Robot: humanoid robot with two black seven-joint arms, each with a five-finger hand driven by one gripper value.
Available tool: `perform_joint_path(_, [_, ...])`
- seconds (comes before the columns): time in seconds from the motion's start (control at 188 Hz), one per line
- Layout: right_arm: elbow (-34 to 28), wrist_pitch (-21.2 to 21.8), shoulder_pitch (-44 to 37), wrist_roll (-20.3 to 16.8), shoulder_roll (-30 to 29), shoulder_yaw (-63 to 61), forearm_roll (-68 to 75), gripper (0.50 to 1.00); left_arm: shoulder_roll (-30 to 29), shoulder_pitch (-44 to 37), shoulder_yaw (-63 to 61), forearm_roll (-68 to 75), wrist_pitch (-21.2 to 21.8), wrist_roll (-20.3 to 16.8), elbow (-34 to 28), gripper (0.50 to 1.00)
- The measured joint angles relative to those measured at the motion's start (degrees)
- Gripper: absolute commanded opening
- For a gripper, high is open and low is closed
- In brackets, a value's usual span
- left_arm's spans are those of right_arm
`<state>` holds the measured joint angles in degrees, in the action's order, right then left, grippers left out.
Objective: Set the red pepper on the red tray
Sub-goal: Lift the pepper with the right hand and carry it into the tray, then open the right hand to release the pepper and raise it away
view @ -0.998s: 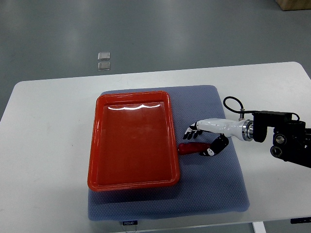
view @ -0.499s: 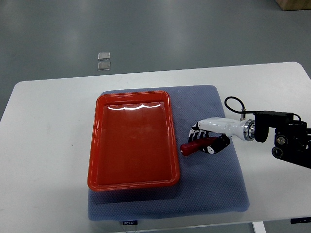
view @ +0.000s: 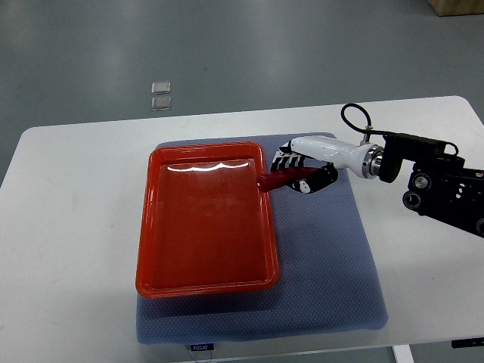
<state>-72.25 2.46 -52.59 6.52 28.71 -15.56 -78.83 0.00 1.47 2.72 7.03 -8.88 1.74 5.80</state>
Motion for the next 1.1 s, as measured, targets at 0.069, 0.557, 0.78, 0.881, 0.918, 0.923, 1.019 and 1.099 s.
perform_joint_path(0.069, [0.79,0.27,-0.89,0.38,-2.01,0.33,-0.45,0.500,0.00,-0.01,0.00,0.00,0.00,0.00,0.00,1.000])
perform_joint_path(0.557, [12.77,0.13,-6.99,1.36,-19.67,8.78,-0.68,0.500,0.00,0.02,0.00,0.00,0.01,0.00,0.00,1.000])
perform_joint_path(0.78, [19.64,-0.07,-7.02,1.40,-27.46,9.60,-0.64,0.500,0.00,0.03,0.00,0.00,0.02,0.00,0.00,1.000])
perform_joint_path(0.881, [21.25,-0.24,-6.80,1.40,-28.53,10.29,-0.67,0.500,0.00,0.00,0.00,0.00,0.02,0.00,0.00,1.000])
perform_joint_path(0.918, [21.59,-0.28,-6.77,1.40,-28.62,10.50,-0.67,0.511,0.00,0.01,0.00,0.00,0.02,0.00,0.00,1.000])
perform_joint_path(0.923, [21.63,-0.29,-6.77,1.40,-28.63,10.52,-0.67,0.511,0.00,0.01,0.00,0.00,0.02,0.00,0.00,1.000])
perform_joint_path(1.019, [22.11,-0.39,-6.77,1.33,-28.69,10.43,0.02,0.870,0.00,0.02,0.00,0.00,0.02,0.00,0.00,1.000])
perform_joint_path(1.099, [22.12,-0.39,-6.78,1.31,-28.72,9.91,0.43,0.899,0.00,0.02,0.00,0.00,0.02,0.00,0.00,1.000])
